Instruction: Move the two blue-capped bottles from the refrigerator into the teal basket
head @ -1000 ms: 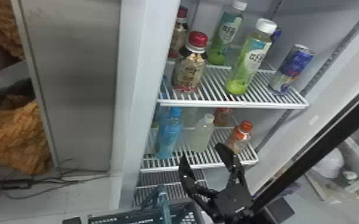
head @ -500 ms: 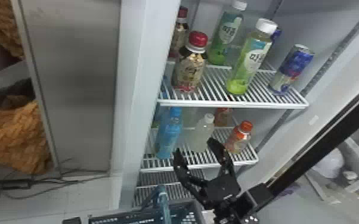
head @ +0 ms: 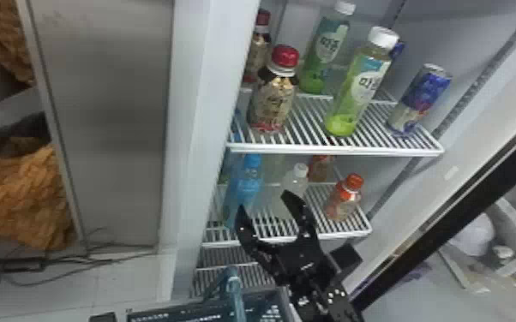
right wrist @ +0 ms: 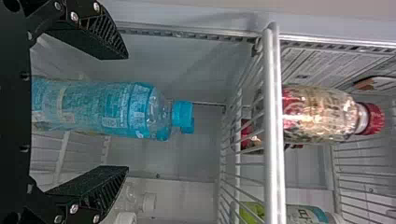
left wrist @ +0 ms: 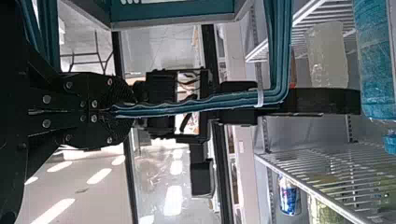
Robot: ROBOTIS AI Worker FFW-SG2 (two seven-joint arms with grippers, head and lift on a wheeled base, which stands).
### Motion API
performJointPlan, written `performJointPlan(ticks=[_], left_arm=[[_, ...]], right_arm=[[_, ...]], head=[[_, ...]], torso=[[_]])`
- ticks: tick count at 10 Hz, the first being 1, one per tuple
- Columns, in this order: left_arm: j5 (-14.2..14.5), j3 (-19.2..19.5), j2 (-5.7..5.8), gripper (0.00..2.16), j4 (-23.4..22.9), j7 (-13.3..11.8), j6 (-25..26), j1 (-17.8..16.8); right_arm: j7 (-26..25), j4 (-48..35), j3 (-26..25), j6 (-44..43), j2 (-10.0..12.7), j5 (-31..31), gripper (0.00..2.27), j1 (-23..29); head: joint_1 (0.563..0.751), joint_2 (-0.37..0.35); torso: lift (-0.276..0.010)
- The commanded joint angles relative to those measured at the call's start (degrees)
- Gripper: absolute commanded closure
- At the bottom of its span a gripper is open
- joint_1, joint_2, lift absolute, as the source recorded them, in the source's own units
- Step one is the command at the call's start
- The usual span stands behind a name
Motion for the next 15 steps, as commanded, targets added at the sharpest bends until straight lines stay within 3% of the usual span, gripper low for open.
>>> performJointPlan(ticks=[1, 8, 15], left_arm=[[0.1, 0.0, 0.00, 1.13, 0.0, 0.0, 0.0, 0.0], [0.2, 0.2, 0.27, 1.13, 0.0, 0.0, -0.3, 0.1], [0.3, 0.2, 0.27, 1.13, 0.0, 0.0, -0.6, 0.3]], right_arm=[[-0.3, 2.7, 0.7, 0.0, 0.0, 0.0, 0.17, -2.3], [-1.3, 9.7, 3.9, -2.1, -0.4, -1.4, 0.17, -9.2], [-2.2, 13.1, 5.6, -2.1, -0.7, -1.8, 0.19, -12.2]], head=[[0.695, -0.350], [0.695, -0.350], [0.695, -0.350]], torso=[[-0.158], [-0.158], [-0.158]])
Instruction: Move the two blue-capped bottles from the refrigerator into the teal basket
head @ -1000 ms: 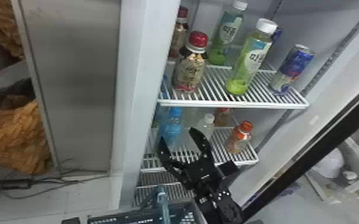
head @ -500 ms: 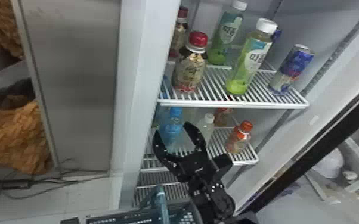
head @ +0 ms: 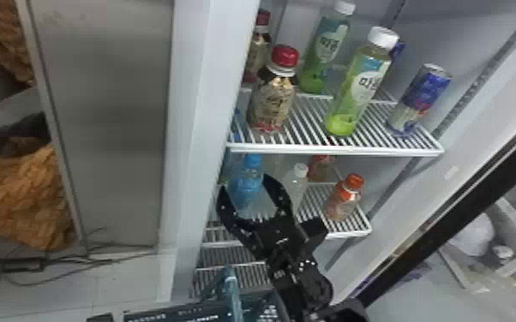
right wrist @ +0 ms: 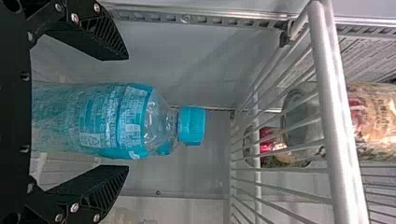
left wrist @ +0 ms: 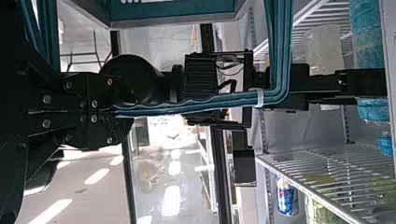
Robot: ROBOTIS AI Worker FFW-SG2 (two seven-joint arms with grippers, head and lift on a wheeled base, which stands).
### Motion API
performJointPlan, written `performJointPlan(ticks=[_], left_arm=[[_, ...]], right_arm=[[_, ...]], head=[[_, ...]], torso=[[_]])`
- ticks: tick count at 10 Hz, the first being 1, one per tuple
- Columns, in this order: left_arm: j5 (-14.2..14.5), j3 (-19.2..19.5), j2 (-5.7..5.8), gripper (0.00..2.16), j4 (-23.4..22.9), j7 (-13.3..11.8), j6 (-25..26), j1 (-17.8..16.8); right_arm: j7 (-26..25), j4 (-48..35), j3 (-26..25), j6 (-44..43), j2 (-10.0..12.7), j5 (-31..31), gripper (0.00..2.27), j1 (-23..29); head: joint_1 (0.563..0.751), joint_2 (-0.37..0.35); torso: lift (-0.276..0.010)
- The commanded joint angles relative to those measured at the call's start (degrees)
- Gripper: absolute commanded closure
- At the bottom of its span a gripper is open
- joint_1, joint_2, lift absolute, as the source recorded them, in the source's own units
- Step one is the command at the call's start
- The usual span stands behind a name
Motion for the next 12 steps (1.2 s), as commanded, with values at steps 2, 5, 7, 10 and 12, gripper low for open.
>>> performJointPlan(ticks=[2, 5, 7, 10, 12], left_arm=[[0.0, 0.0, 0.00, 1.13, 0.0, 0.0, -0.2, 0.0], [0.0, 0.0, 0.00, 1.13, 0.0, 0.0, -0.2, 0.0], [0.0, 0.1, 0.00, 1.13, 0.0, 0.0, -0.4, 0.1], [0.0, 0.2, 0.00, 1.13, 0.0, -0.1, -0.4, 0.3], [0.0, 0.3, 0.00, 1.13, 0.0, -0.1, -0.4, 0.3]], right_arm=[[-0.1, 1.7, 0.5, 0.0, -0.1, -0.7, 0.26, -1.7], [-0.1, 1.4, 1.2, 0.3, -0.3, -2.3, 0.65, -1.6], [0.0, -1.7, 0.8, 0.3, -0.4, -3.7, 0.65, 0.8], [1.6, -8.5, -1.7, 0.9, -0.4, -3.8, 0.65, 6.2], [2.8, -15.2, -3.8, 3.7, -0.7, -3.8, 0.65, 11.4]], head=[[0.695, -0.350], [0.695, -0.350], [0.695, -0.350], [0.695, -0.350], [0.695, -0.350]], torso=[[-0.158], [-0.157], [-0.157], [-0.157], [-0.157]])
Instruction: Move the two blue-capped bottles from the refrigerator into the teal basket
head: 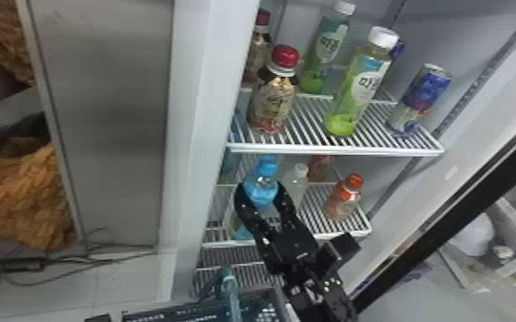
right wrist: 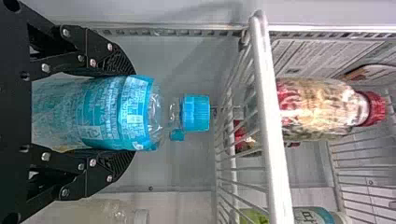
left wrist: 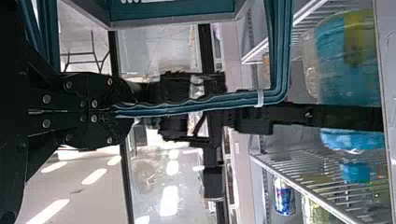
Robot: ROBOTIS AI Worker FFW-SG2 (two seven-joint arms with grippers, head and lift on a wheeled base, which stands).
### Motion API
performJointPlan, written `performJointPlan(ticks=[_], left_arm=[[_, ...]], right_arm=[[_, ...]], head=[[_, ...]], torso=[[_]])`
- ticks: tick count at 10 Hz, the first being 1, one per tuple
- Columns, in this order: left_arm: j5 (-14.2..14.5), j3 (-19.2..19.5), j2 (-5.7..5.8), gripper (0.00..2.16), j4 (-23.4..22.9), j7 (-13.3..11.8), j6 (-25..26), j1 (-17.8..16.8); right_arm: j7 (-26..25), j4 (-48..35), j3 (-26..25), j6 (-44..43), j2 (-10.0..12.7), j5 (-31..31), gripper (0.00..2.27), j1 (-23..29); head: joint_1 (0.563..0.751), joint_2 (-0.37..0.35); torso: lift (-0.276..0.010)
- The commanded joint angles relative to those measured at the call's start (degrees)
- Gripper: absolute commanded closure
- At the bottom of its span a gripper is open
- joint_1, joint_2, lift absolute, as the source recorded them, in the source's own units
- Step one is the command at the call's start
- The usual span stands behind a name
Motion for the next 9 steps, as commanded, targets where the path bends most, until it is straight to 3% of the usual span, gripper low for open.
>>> performJointPlan(ticks=[1, 9], left_arm=[[0.0, 0.0, 0.09, 1.13, 0.0, 0.0, 0.0, 0.0], [0.0, -0.1, 0.18, 1.13, 0.0, 0.0, 0.0, 0.0]], right_arm=[[0.7, -4.6, -1.1, 2.3, -0.2, 0.0, 0.65, 3.5], [4.3, -20.7, -6.3, 10.6, 0.6, -0.1, 0.65, 17.8]], head=[[0.695, -0.350], [0.695, -0.350]], torso=[[-0.157], [-0.157]])
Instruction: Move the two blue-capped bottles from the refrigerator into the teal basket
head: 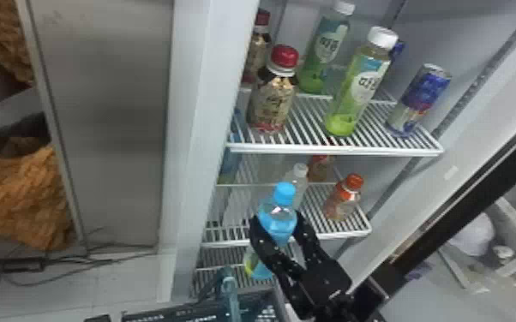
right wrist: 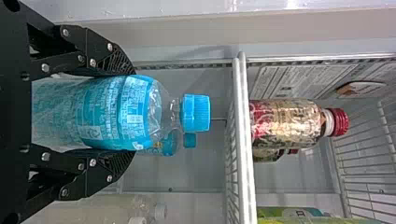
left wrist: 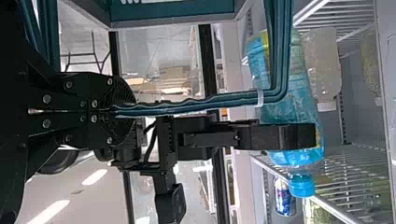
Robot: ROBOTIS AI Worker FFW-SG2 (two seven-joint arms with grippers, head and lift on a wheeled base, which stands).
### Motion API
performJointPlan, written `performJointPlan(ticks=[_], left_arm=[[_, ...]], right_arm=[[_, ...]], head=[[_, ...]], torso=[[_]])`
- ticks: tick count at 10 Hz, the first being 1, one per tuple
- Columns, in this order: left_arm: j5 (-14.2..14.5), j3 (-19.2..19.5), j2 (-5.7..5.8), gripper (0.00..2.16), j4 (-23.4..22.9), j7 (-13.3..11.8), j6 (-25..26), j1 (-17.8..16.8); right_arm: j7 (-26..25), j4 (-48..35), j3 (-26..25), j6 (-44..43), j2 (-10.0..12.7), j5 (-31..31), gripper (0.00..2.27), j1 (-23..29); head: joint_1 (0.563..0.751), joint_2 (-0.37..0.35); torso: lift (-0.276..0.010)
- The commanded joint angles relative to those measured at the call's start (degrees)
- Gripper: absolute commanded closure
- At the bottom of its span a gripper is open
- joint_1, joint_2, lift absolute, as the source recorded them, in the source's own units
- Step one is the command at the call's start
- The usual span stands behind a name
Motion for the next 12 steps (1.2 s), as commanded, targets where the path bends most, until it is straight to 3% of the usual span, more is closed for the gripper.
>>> performJointPlan(ticks=[1, 6, 12], left_arm=[[0.0, 0.0, -0.02, 1.13, 0.0, 0.0, 0.0, 0.0], [0.0, 0.1, 0.07, 1.13, 0.0, 0.0, 0.0, 0.0], [0.0, 0.3, 0.16, 1.13, 0.0, 0.0, 0.2, 0.1]], right_arm=[[0.1, -2.0, -0.8, 0.5, 0.6, 0.0, 0.65, 1.9], [3.5, -11.7, -3.6, 8.1, 0.8, -0.7, 0.65, 9.1], [6.9, -15.5, -5.5, 16.4, 0.1, -1.3, 0.65, 12.0]], head=[[0.695, -0.350], [0.695, -0.350], [0.695, -0.350]], torso=[[-0.157], [-0.157], [-0.157]])
